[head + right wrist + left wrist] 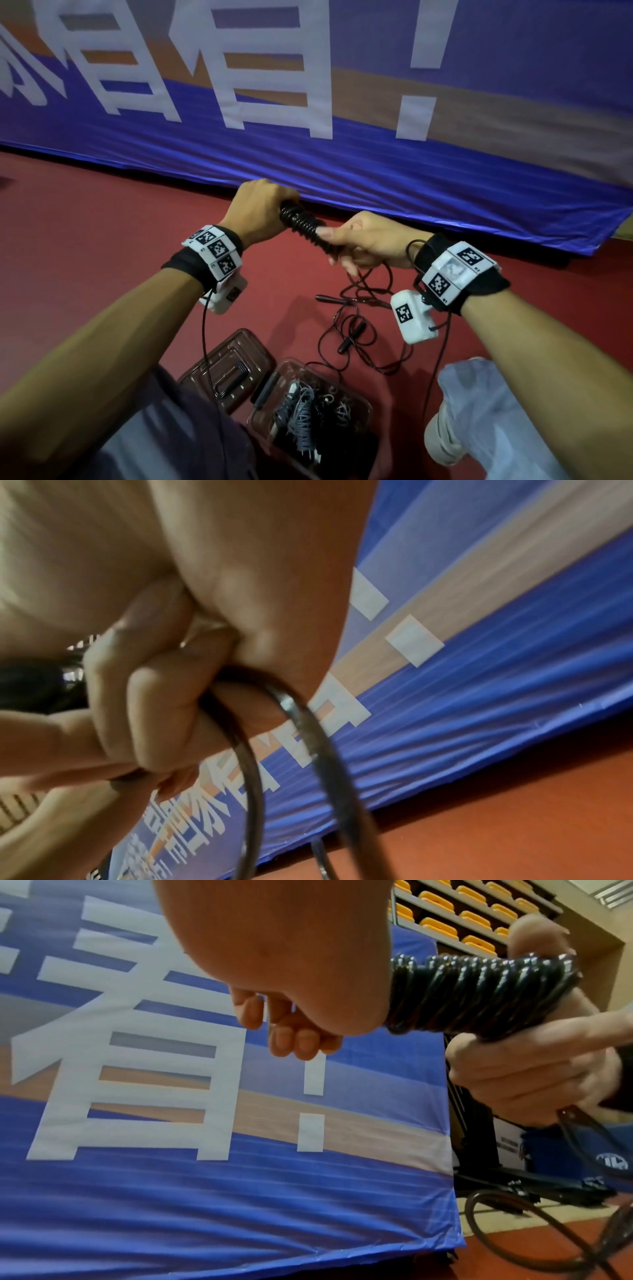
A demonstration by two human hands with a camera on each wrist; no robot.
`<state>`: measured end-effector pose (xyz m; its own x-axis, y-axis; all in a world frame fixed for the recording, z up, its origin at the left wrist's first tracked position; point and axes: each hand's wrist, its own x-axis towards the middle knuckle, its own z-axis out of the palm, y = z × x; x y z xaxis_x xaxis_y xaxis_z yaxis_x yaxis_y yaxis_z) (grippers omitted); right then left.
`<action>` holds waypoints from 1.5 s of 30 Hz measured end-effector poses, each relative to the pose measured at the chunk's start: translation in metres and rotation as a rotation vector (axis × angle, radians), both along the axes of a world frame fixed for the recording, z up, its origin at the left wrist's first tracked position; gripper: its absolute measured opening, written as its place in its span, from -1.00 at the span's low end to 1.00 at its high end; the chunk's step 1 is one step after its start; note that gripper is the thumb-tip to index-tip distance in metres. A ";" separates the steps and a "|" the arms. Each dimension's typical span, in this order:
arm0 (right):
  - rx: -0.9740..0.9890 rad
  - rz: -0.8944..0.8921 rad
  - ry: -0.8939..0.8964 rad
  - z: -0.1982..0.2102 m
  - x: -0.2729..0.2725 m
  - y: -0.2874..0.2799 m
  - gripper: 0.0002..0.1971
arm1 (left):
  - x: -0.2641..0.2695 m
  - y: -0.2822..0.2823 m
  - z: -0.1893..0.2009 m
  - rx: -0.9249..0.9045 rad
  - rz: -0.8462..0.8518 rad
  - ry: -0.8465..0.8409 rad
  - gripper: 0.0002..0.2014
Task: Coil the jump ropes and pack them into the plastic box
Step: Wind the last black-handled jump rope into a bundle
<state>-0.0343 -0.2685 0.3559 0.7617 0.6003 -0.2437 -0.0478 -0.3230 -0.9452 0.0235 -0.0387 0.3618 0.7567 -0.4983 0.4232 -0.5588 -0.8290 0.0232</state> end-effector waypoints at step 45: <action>-0.122 -0.698 0.281 -0.036 0.014 0.036 -0.33 | -0.023 -0.054 -0.022 0.421 0.405 0.154 -0.88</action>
<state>-0.0206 -0.2330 0.3196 0.8545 -0.0414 -0.5178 -0.5124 -0.2306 -0.8272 0.0004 -0.0928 0.3396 0.9582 -0.2582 0.1233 -0.2125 -0.9308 -0.2974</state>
